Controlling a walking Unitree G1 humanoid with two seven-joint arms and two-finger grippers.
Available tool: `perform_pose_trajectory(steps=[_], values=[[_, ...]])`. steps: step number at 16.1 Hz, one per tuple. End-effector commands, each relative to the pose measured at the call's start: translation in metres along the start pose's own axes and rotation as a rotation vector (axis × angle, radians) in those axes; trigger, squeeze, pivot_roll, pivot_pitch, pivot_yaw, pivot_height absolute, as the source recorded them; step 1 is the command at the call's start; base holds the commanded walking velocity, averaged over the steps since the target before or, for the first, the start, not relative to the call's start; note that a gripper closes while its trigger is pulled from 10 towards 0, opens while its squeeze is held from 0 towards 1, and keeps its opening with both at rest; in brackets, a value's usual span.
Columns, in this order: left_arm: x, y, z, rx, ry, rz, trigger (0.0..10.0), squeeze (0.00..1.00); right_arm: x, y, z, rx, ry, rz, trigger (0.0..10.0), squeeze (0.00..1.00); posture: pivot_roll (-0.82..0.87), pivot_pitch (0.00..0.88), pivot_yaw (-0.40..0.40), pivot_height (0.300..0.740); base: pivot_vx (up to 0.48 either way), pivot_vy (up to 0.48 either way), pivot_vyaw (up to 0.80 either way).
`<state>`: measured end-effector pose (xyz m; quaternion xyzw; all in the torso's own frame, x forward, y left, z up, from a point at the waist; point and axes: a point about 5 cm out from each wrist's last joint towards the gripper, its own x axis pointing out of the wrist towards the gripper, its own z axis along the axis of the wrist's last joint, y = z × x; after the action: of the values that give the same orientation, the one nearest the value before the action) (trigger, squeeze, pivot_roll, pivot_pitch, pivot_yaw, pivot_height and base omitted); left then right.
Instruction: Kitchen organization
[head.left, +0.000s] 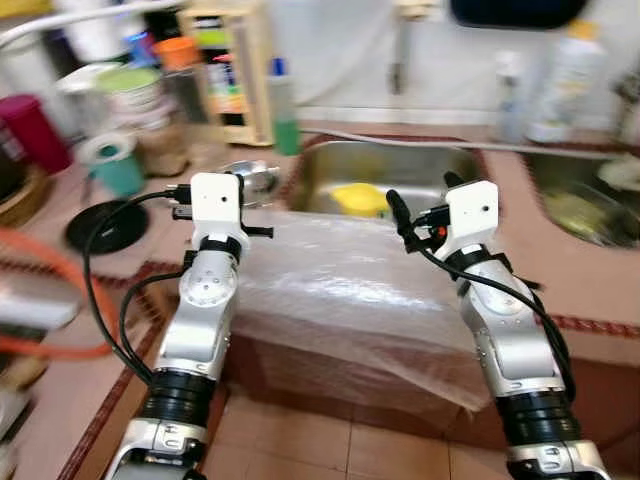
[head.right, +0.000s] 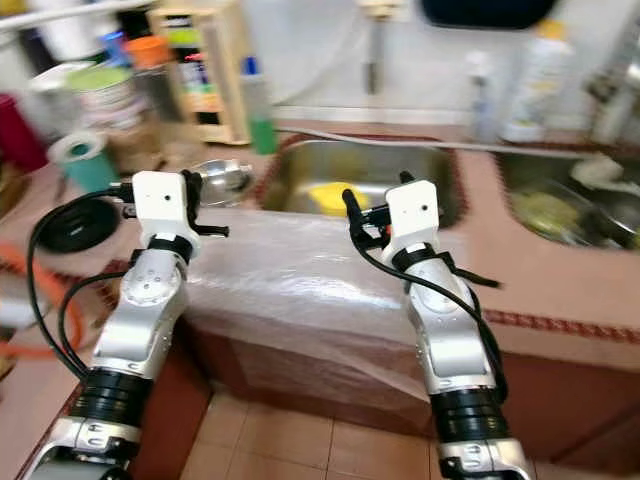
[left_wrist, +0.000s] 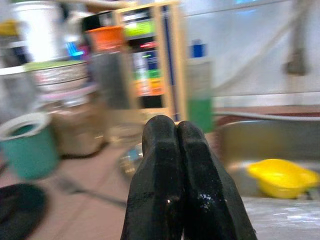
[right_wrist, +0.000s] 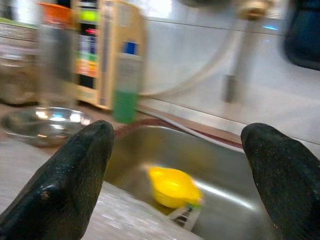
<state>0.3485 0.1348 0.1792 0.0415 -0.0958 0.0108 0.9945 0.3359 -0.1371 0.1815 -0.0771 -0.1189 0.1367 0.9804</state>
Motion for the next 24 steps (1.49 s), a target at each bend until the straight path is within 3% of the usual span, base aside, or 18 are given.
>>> perform_pose_trajectory(steps=[1,7,17,21,24], values=[[0.001,0.002,0.005,0.004,-0.009,0.008,10.0,0.00,0.003,0.001,0.009,-0.005,-0.039,0.005,10.0,0.00,0.03,0.000,0.078,0.740,0.000,0.000,0.66],[0.001,-0.001,0.013,-0.051,-0.040,-0.038,10.0,0.00,0.005,-0.003,0.011,-0.001,-0.044,-0.012,10.0,0.00,0.04,0.000,0.070,0.740,0.000,0.000,0.10],[-0.001,-0.006,0.015,-0.078,-0.043,-0.074,10.0,0.00,0.005,-0.006,0.010,-0.012,-0.046,-0.022,10.0,0.00,0.03,0.000,0.072,0.740,0.368,0.000,0.00],[-0.003,-0.008,0.014,-0.081,-0.035,-0.083,10.0,0.00,0.004,-0.006,0.008,-0.015,-0.039,-0.022,10.0,0.00,0.03,0.000,0.074,0.740,0.398,0.246,0.00],[-0.003,-0.008,0.015,-0.093,-0.041,-0.069,10.0,0.00,0.003,-0.007,0.007,-0.016,-0.033,-0.022,10.0,0.00,0.03,0.000,0.075,0.740,0.000,0.000,0.00]])
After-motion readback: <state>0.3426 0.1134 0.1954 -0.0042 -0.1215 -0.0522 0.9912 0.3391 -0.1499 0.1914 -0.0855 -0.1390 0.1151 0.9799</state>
